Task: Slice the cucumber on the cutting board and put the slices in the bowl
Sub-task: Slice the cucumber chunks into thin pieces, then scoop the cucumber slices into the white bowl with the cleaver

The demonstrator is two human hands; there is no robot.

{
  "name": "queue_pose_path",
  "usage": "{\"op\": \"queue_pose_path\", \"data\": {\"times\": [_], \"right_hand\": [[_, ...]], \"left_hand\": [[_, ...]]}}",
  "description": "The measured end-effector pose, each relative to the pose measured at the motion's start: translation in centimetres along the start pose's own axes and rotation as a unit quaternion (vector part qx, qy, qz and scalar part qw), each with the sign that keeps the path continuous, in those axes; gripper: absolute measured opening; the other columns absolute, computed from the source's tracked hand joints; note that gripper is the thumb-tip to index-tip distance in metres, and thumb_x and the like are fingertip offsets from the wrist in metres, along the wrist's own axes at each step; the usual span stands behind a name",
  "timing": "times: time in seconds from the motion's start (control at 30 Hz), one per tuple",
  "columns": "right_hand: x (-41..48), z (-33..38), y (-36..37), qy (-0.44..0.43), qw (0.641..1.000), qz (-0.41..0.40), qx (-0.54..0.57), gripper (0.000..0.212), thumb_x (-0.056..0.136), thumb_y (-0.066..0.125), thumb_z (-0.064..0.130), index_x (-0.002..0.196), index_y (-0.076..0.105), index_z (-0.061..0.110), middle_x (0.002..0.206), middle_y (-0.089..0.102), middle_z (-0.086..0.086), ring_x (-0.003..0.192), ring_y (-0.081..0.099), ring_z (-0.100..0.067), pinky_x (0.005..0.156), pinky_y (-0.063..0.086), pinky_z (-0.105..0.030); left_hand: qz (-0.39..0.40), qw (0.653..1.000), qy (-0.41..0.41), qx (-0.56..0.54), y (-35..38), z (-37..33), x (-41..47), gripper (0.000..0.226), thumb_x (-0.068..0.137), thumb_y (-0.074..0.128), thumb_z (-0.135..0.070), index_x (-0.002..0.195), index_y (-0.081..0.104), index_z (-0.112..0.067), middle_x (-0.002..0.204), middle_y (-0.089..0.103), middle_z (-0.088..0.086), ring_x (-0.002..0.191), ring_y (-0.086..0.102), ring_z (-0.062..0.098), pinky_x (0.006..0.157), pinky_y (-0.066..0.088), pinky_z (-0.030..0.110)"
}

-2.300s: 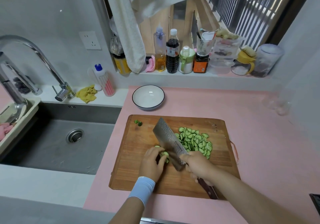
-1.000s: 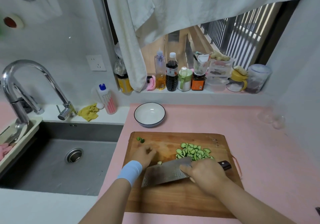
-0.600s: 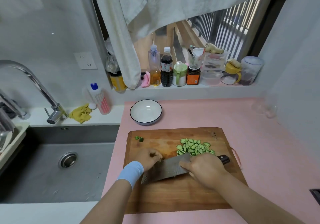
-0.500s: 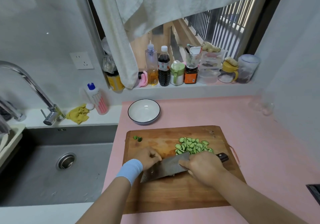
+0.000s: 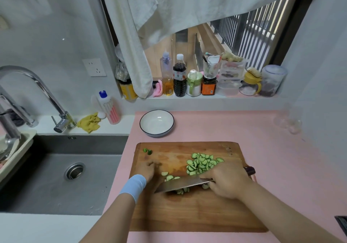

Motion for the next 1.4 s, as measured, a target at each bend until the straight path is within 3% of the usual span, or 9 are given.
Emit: {"op": "queue_pose_path", "data": {"times": [0.1, 0.23, 0.37, 0.5, 0.63, 0.73, 0.83, 1.0, 1.4], "right_hand": [[-0.7, -3.5, 0.8, 0.060, 0.989, 0.019, 0.134, 0.031, 0.095, 0.053, 0.037, 0.121, 0.068, 0.046, 0.103, 0.074, 0.013, 0.091, 0.066, -0.012, 0.076, 0.051, -0.028], [-1.6, -8.3, 2.1, 0.149, 0.939, -0.024, 0.308, 0.022, 0.098, 0.058, 0.031, 0.077, 0.065, 0.034, 0.075, 0.068, 0.003, 0.069, 0.065, -0.018, 0.063, 0.046, -0.032], [-2.7, -13.8, 4.1, 0.257, 0.868, -0.114, 0.410, 0.024, 0.099, 0.053, 0.025, 0.075, 0.058, 0.028, 0.077, 0.066, -0.001, 0.056, 0.054, -0.014, 0.061, 0.047, -0.032], [-5.1, -17.7, 6.1, 0.333, 0.831, -0.165, 0.413, 0.027, 0.101, 0.049, 0.023, 0.075, 0.057, 0.022, 0.075, 0.062, 0.000, 0.070, 0.057, -0.024, 0.062, 0.037, -0.032], [-7.3, -19.6, 9.3, 0.379, 0.806, -0.169, 0.423, 0.031, 0.102, 0.046, 0.023, 0.072, 0.052, 0.019, 0.078, 0.062, -0.006, 0.079, 0.058, -0.030, 0.064, 0.039, -0.036], [-8.0, -20.2, 11.2, 0.399, 0.795, -0.160, 0.428, 0.033, 0.103, 0.044, 0.023, 0.071, 0.049, 0.020, 0.076, 0.060, -0.004, 0.078, 0.057, -0.031, 0.064, 0.037, -0.036], [-8.0, -20.9, 13.1, 0.412, 0.785, -0.146, 0.440, 0.033, 0.103, 0.043, 0.025, 0.071, 0.049, 0.021, 0.072, 0.059, -0.004, 0.074, 0.060, -0.032, 0.064, 0.045, -0.037], [-7.7, -21.3, 15.3, 0.407, 0.775, -0.121, 0.468, 0.034, 0.101, 0.043, 0.028, 0.071, 0.053, 0.018, 0.066, 0.061, -0.003, 0.061, 0.060, -0.028, 0.064, 0.058, -0.047], [-3.9, -17.2, 15.0, 0.350, 0.784, -0.088, 0.505, 0.025, 0.100, 0.054, 0.033, 0.082, 0.064, 0.018, 0.057, 0.061, -0.001, 0.046, 0.058, -0.019, 0.045, 0.047, -0.030]], "left_hand": [[-0.039, 0.999, -0.028, -0.022, 0.2, 1.1, -1.1, 0.037, 0.094, 0.041, -0.005, 0.096, 0.070, -0.028, 0.109, 0.063, -0.004, 0.107, 0.055, 0.022, 0.099, 0.036, 0.026], [-0.011, 1.000, -0.022, 0.016, 4.4, -0.6, -2.3, 0.036, 0.093, 0.043, -0.005, 0.105, 0.069, -0.027, 0.112, 0.069, 0.001, 0.096, 0.064, 0.020, 0.090, 0.049, 0.025], [-0.015, 0.997, 0.007, 0.082, 7.1, -4.8, -2.6, 0.030, 0.096, 0.046, -0.013, 0.118, 0.066, -0.019, 0.122, 0.065, 0.005, 0.106, 0.062, 0.025, 0.085, 0.044, 0.022], [-0.100, 0.975, 0.095, 0.176, 7.3, -10.1, -3.1, 0.039, 0.094, 0.049, -0.033, 0.131, 0.055, -0.022, 0.133, 0.050, 0.003, 0.120, 0.049, 0.025, 0.097, 0.043, 0.033], [0.018, 0.927, 0.254, 0.277, 14.7, -15.5, -4.5, 0.076, 0.080, 0.060, -0.065, 0.146, 0.037, -0.036, 0.151, 0.030, 0.000, 0.139, 0.025, 0.025, 0.116, 0.025, 0.040], [0.082, 0.886, 0.292, 0.350, 19.9, -16.9, -4.9, 0.096, 0.074, 0.060, -0.074, 0.153, 0.019, -0.038, 0.162, 0.009, -0.002, 0.149, 0.002, 0.025, 0.121, 0.005, 0.046], [0.056, 0.871, 0.290, 0.393, 21.0, -16.8, -4.1, 0.095, 0.077, 0.054, -0.075, 0.154, 0.016, -0.035, 0.163, 0.007, -0.001, 0.150, 0.000, 0.025, 0.121, 0.000, 0.048], [-0.016, 0.895, 0.331, 0.300, 19.2, -16.6, -4.3, 0.089, 0.080, 0.050, -0.072, 0.154, 0.019, -0.033, 0.161, 0.017, -0.005, 0.149, 0.010, 0.022, 0.122, 0.001, 0.040], [-0.066, 0.936, 0.258, 0.230, 17.6, -15.3, -2.5, 0.101, 0.076, 0.039, -0.085, 0.156, 0.015, -0.029, 0.164, 0.009, -0.002, 0.151, -0.002, 0.020, 0.123, 0.006, 0.041]]}}
Point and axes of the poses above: each hand's wrist, its own x-axis towards the middle knuckle, its own y-axis out of the palm, z = x × y, the point moved 10 cm from there along x, towards the middle knuckle
